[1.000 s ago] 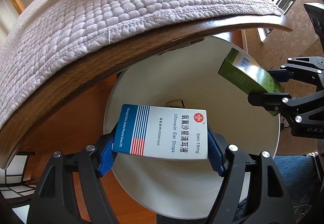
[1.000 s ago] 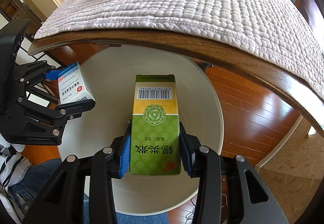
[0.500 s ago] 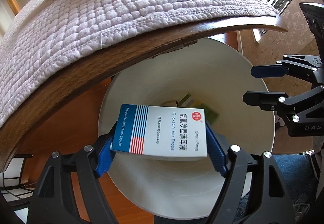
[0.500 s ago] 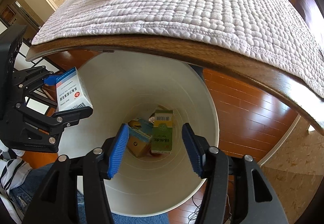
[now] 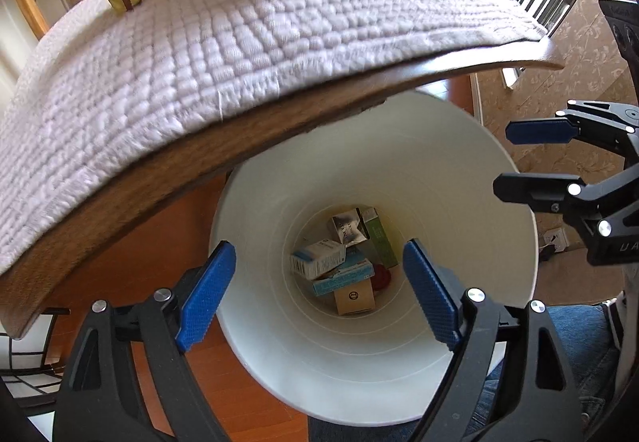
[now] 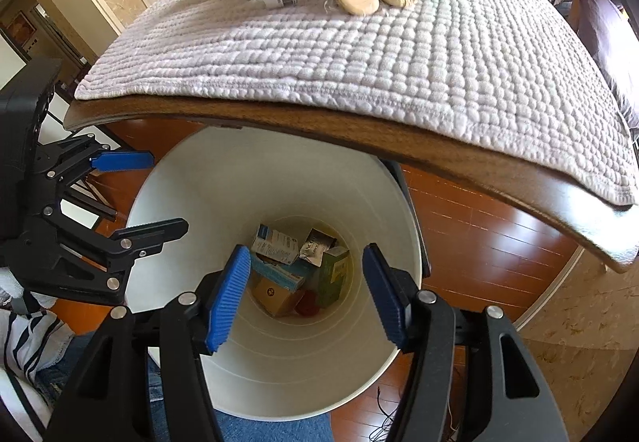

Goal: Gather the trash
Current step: 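Move both open tools back toward the pile on the quilt, then grasp the green Jagabee snack bag with the right tool while the left grasps the white-yellow medicine box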

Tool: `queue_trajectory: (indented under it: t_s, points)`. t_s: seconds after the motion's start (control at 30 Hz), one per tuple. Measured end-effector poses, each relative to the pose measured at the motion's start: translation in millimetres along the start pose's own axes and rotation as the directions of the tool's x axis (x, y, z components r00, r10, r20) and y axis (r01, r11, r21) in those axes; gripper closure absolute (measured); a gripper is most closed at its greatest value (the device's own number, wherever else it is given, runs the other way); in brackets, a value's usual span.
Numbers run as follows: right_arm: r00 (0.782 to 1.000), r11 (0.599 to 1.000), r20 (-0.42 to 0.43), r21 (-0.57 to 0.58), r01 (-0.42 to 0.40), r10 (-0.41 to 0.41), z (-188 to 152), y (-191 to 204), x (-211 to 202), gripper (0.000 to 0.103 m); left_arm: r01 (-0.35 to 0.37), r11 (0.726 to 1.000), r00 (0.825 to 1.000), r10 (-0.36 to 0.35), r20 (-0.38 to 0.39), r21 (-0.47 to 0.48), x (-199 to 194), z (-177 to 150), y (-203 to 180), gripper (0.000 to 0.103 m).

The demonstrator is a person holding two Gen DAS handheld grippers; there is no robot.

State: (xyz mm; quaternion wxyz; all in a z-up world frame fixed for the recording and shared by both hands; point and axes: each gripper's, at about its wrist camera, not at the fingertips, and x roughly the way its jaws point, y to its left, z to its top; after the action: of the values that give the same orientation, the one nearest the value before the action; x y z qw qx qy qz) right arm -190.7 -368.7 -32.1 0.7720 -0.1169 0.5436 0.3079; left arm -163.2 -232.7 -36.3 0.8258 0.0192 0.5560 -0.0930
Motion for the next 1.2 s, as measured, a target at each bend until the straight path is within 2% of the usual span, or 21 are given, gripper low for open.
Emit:
queue_trajectory:
  t_s: [0.1, 0.2, 0.23, 0.27, 0.33, 0.4, 0.43, 0.47, 0.53, 0.63, 0.77, 0.93, 1.0, 1.2]
  points:
    - [0.998, 1.000, 0.061, -0.007, 0.014, -0.014, 6.4, -1.7, -27.4, 0.044, -0.003, 1.000, 0.998, 0.002, 0.069, 0.026, -29.5, 4.2, 0.0, 0.016]
    - [0.987, 0.998, 0.151, -0.006, 0.063, -0.061, 17.7, -6.6, -57.9, 0.032, -0.030, 0.999, 0.987, 0.023, 0.159, 0.045, -60.3, 11.5, -0.8, 0.016]
    - [0.978, 0.996, 0.190, -0.004, 0.084, -0.082, 22.6, -9.4, -67.8, 0.026, -0.049, 0.998, 0.980, 0.040, 0.193, 0.042, -68.7, 15.1, -0.1, 0.015]
    - [0.970, 0.995, 0.222, 0.000, 0.102, -0.099, 27.0, -12.2, -75.3, 0.020, -0.071, 0.997, 0.972, 0.061, 0.229, 0.036, -76.4, 18.0, 0.6, 0.009]
    - [0.950, 0.989, 0.277, 0.008, 0.150, -0.146, 39.8, -18.0, -86.8, 0.012, -0.109, 0.993, 0.947, 0.093, 0.306, 0.037, -88.4, 24.1, 1.9, 0.003]
    - [0.920, 0.969, 0.309, 0.019, 0.248, -0.242, 57.0, -21.9, -92.0, 0.011, -0.157, 0.986, 0.931, 0.128, 0.341, 0.057, -91.9, 34.7, 0.8, 0.003]
    - [0.906, 0.959, 0.327, 0.010, 0.283, -0.271, 65.7, -23.0, -93.1, 0.011, -0.191, 0.979, 0.925, 0.154, 0.349, 0.075, -90.7, 40.8, 0.3, 0.003]
    - [0.901, 0.957, 0.339, -0.001, 0.290, -0.272, 74.2, -25.3, -92.7, 0.011, -0.222, 0.970, 0.916, 0.172, 0.362, 0.100, -89.9, 46.9, -2.1, 0.003]
    - [0.908, 0.966, 0.340, 0.010, 0.257, -0.244, 92.1, -35.8, -90.4, 0.011, -0.276, 0.950, 0.903, 0.203, 0.379, 0.148, -85.5, 58.0, -8.7, 0.003]
    - [0.926, 0.980, 0.322, 0.045, 0.194, -0.198, 123.8, -50.3, -82.5, 0.011, -0.332, 0.920, 0.894, 0.235, 0.383, 0.210, -74.4, 76.7, -10.2, 0.003]
    - [0.947, 0.991, 0.295, 0.088, 0.103, -0.125, 164.5, -68.6, -66.8, 0.010, -0.355, 0.898, 0.890, 0.239, 0.388, 0.261, -64.4, 97.2, -13.1, 0.003]
    - [0.969, 0.990, 0.244, 0.138, 0.007, -0.041, 198.0, -91.6, -41.5, 0.010, -0.412, 0.858, 0.870, 0.270, 0.413, 0.307, -55.4, 111.9, -15.1, 0.003]
    - [0.972, 0.989, 0.231, 0.148, -0.001, -0.033, 205.9, -96.7, -34.0, 0.010, -0.424, 0.848, 0.866, 0.277, 0.416, 0.318, -52.2, 117.0, -13.9, 0.003]
    - [0.982, 0.989, 0.186, 0.145, -0.010, -0.017, 224.7, -102.8, -9.1, 0.010, -0.430, 0.830, 0.873, 0.282, 0.399, 0.354, -36.5, 127.8, -10.9, 0.003]
